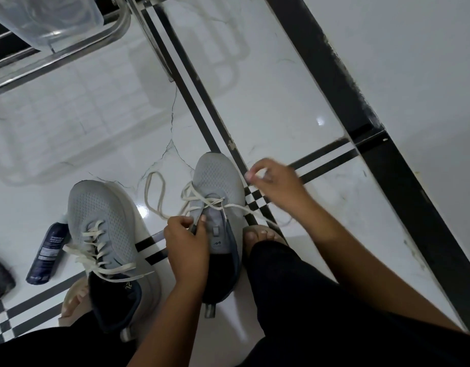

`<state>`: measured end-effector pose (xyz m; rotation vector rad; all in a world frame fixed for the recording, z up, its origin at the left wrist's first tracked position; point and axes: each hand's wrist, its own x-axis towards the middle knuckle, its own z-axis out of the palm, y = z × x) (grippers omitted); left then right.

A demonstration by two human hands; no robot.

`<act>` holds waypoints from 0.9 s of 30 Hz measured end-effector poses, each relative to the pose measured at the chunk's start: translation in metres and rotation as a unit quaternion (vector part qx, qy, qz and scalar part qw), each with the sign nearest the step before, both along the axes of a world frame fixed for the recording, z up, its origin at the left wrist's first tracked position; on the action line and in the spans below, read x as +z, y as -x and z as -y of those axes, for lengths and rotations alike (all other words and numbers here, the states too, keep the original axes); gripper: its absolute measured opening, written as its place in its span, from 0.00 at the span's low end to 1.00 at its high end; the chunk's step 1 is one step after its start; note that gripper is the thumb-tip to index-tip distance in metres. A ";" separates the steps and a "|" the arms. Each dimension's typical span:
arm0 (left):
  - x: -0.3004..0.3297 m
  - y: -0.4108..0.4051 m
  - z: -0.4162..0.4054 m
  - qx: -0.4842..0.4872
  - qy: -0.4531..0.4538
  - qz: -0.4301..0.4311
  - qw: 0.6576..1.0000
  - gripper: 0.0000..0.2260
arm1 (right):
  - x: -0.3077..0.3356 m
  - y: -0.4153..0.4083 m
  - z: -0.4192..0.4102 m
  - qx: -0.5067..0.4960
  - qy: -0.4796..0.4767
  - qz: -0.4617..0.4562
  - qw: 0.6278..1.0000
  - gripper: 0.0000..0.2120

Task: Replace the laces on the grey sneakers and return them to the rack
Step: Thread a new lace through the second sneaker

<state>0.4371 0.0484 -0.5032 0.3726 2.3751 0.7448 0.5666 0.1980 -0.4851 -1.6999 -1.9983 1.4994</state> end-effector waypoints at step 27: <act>0.007 0.059 -0.035 -0.225 0.041 -0.031 0.973 0.06 | -0.020 0.032 0.027 0.165 -0.035 0.045 0.985 0.07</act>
